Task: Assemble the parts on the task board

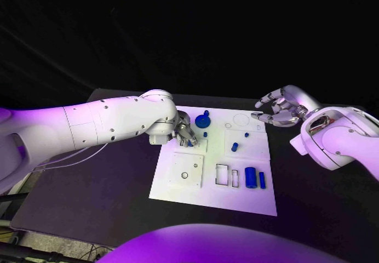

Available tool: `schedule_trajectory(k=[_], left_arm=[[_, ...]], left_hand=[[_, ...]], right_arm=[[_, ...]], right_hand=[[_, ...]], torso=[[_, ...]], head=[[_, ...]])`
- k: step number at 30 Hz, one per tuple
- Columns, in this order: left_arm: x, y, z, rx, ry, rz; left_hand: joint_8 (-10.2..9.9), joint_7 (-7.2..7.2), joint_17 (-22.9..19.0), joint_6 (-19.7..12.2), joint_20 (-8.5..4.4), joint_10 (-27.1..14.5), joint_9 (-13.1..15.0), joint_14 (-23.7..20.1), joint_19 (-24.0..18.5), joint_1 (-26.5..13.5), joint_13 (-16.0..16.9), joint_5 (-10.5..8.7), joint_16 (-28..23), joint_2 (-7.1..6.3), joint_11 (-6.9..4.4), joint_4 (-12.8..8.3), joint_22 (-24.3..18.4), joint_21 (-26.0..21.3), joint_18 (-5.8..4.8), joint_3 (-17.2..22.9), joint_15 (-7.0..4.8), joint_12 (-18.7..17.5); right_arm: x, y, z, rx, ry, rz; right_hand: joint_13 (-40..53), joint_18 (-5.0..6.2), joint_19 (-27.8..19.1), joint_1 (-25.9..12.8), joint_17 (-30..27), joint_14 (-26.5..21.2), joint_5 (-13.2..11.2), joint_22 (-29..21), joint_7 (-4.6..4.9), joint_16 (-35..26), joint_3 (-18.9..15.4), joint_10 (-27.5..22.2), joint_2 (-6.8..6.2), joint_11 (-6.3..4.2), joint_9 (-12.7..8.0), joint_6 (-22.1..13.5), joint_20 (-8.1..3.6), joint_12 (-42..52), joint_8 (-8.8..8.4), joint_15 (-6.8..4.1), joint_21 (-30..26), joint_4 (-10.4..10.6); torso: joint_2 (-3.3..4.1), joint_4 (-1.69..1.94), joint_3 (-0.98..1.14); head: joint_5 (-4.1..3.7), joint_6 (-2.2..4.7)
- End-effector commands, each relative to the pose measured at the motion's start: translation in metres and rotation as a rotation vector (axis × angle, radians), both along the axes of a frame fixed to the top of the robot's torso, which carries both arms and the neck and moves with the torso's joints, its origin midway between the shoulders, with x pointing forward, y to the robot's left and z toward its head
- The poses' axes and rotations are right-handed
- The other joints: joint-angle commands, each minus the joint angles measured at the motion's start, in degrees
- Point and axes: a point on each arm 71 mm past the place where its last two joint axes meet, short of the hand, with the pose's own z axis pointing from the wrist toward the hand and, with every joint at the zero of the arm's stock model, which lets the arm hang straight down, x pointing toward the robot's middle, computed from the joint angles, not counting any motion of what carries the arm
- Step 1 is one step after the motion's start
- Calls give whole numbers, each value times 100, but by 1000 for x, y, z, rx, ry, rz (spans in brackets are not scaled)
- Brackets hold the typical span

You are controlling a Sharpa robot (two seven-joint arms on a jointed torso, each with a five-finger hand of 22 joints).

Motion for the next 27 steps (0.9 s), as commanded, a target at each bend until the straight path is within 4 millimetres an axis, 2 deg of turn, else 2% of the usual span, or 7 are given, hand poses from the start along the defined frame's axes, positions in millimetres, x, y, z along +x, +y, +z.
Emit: schedule_trajectory(k=[1,7,21,27], left_arm=[[-3,-2,-3,23,31,-24],[0,-3,-3,18,16,-7],[4,-2,-2,10,-5,23],[5,-1,-3,3,0,30]], left_hand=[[29,-99,1507,142,-6,44,7,596,33,-17,-12,-28,21,30,-4,-1376,601,30,-64,1337,-20,21],[29,-104,1507,149,10,65,12,596,30,-106,8,-205,21,103,-5,-1358,613,24,-65,1302,-18,46],[24,-107,1507,137,16,57,16,596,33,-137,-23,-301,21,150,-7,-1362,619,22,-66,1315,-21,15],[11,-118,1507,143,47,67,23,596,32,-400,-24,-702,21,315,-9,-1257,627,-7,-66,1364,-20,20]], right_arm=[[0,1,-1,-6,3,7],[0,1,-1,-6,3,7],[0,1,-1,-7,4,7],[0,1,-2,-8,6,8]], right_hand=[[443,-58,545,-56,1506,608,25,1475,1,23,22,-2,-1,-1,6,-46,-25,-14,25,-24,-38,14],[443,-58,545,-56,1506,608,25,1475,1,23,22,-2,-1,-1,6,-46,-25,-14,25,-24,-38,14],[443,-58,545,-56,1506,608,25,1475,1,23,22,-2,-1,-1,6,-46,-25,-14,25,-24,-38,14],[443,-58,545,-56,1506,608,25,1475,1,23,22,-2,-1,-1,6,-46,-25,-14,25,-24,-38,14]], torso=[[1,-1,0],[0,-7,2],[-5,6,-5],[-6,7,-11]], head=[[-6,1],[-17,1],[-43,1],[-45,1]])
